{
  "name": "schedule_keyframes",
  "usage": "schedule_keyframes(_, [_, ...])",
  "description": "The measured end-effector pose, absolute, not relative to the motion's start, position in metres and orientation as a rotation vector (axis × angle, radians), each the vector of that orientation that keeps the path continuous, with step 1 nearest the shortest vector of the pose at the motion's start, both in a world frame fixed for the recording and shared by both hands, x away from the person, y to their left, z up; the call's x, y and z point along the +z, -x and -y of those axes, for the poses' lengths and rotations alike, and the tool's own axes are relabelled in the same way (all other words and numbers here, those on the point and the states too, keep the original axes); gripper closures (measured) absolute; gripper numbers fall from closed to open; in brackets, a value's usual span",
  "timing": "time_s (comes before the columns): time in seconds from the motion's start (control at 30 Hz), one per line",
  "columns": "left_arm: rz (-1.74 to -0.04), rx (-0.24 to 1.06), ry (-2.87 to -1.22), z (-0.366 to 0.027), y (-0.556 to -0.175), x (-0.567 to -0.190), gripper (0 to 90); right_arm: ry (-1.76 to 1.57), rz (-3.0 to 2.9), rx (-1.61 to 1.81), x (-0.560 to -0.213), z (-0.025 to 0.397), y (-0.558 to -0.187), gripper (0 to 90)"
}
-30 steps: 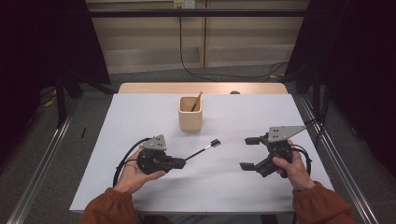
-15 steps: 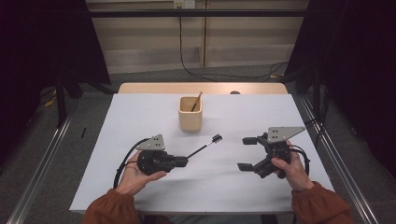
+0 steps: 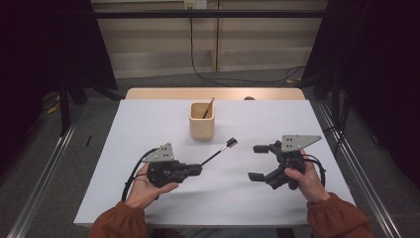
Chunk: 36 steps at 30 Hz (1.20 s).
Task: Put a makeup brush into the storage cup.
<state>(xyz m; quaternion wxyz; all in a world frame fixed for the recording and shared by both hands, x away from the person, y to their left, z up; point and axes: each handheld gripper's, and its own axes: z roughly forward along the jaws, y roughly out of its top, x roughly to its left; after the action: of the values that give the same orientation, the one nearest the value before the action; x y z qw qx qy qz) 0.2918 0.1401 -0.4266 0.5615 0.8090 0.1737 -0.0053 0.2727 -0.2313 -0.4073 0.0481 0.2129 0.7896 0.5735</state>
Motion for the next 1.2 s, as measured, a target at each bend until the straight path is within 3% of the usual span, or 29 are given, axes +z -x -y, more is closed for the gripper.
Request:
schedule_keyframes(1.03, [-0.378,0.012,-1.849,-0.124,-0.29,-0.426,85.2,-0.707,-2.372,1.814,-0.405,0.214,-0.28,13.8])
schedule_keyframes(1.2, [-0.368,0.013,-1.861,-0.121,-0.29,-0.427,85.3,-0.687,-2.375,1.811,-0.403,0.212,-0.281,24.9])
